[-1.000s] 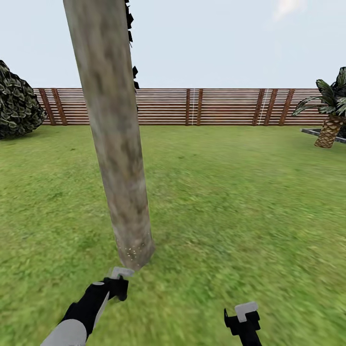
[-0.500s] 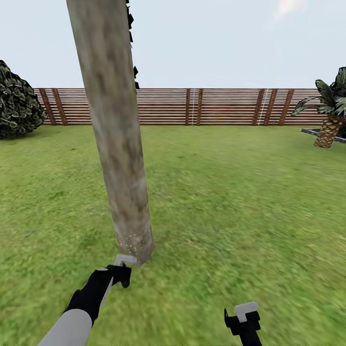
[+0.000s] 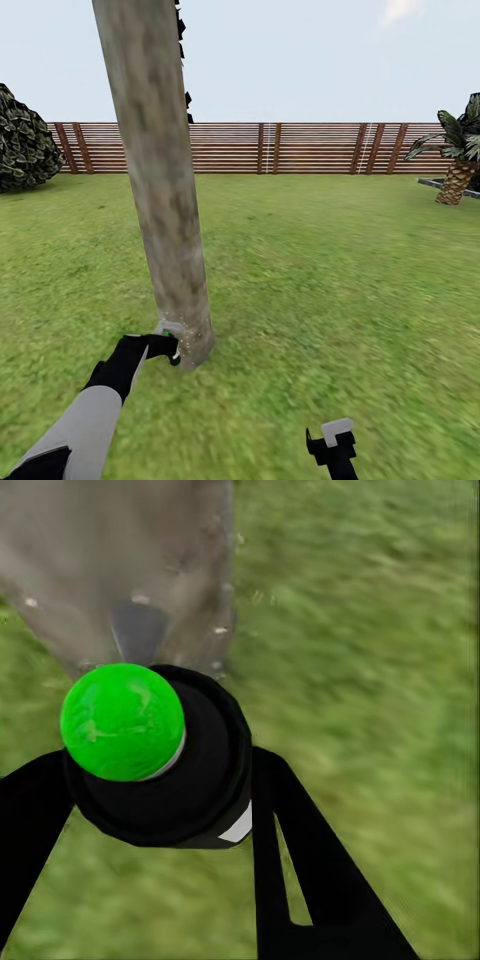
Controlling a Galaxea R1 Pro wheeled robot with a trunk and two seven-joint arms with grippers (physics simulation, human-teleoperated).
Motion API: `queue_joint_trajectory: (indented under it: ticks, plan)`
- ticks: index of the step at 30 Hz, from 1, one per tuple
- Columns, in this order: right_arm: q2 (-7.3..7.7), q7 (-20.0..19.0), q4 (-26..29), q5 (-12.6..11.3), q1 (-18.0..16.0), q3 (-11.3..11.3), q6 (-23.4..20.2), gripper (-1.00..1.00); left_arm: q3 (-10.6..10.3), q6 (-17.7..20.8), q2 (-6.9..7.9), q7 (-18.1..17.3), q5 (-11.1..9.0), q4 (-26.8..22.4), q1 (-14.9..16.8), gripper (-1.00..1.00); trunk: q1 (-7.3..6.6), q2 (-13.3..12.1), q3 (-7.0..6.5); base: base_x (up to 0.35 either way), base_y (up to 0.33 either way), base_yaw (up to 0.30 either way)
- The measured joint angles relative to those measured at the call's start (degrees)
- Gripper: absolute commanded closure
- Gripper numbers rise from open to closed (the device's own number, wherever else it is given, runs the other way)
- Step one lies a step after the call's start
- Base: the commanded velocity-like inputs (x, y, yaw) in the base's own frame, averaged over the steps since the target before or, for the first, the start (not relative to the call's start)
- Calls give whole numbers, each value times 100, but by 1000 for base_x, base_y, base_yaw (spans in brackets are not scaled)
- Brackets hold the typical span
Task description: In the garden, pick up the pesticide atomizer on the floor and spray pesticide onto both trees until each tree trunk is fully covered.
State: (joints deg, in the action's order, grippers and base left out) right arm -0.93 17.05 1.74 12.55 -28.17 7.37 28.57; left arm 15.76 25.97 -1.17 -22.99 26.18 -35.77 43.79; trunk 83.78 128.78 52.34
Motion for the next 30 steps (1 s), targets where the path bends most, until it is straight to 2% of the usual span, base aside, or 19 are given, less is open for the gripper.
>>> queue_joint_trajectory:
  ticks: [2,4,5,7,10,14,16,19,24,27,28,29,30]
  plan:
    - [2,1,1,0,0,1,2,-100,22,23,95,-12,26,-38,35,100,0,0,0,0,0,0]
    - [-2,8,2,-2,0,-1,2,-100,27,278,473,-153,28,-296,49,100,0,0,0,0,0,0]
    - [-1,10,1,-6,0,-6,3,-100,22,388,554,-286,6,-466,29,100,0,0,0,0,0,0]
    - [3,11,1,-8,0,-8,3,-100,15,438,580,-361,-4,-640,9,100,0,0,0,0,0,0]
    - [16,11,1,-4,0,-9,3,-100,-47,472,462,-405,-31,-836,7,100,0,0,0,-56,0,0]
    - [23,11,1,-1,1,-9,1,-100,-452,630,180,-383,-32,-863,56,100,3,0,0,-276,0,0]
    - [23,11,1,0,1,-8,-2,-100,-523,687,151,-379,1,-877,68,100,3,0,0,-208,0,0]
    - [24,11,1,1,0,-8,-2,-100,-490,743,238,-392,11,-1028,74,100,0,0,0,-46,0,0]
    - [24,11,1,0,2,-8,-3,-100,-377,1078,644,-413,-1,-1269,51,100,0,0,0,-4,0,0]
    - [24,11,1,0,1,-8,-3,-100,-416,1121,625,-412,-17,-1309,9,100,0,0,0,0,0,0]
    - [24,11,1,0,1,-9,-2,-100,-470,1133,570,-412,-45,-1315,5,100,0,0,0,0,0,0]
    - [24,11,1,1,1,-6,-5,-100,-597,1116,330,-412,16,-1319,19,100,0,0,0,0,0,0]
    - [24,11,1,-1,2,-10,-3,-100,-625,1155,152,-406,-96,-1320,34,100,0,0,0,0,0,0]
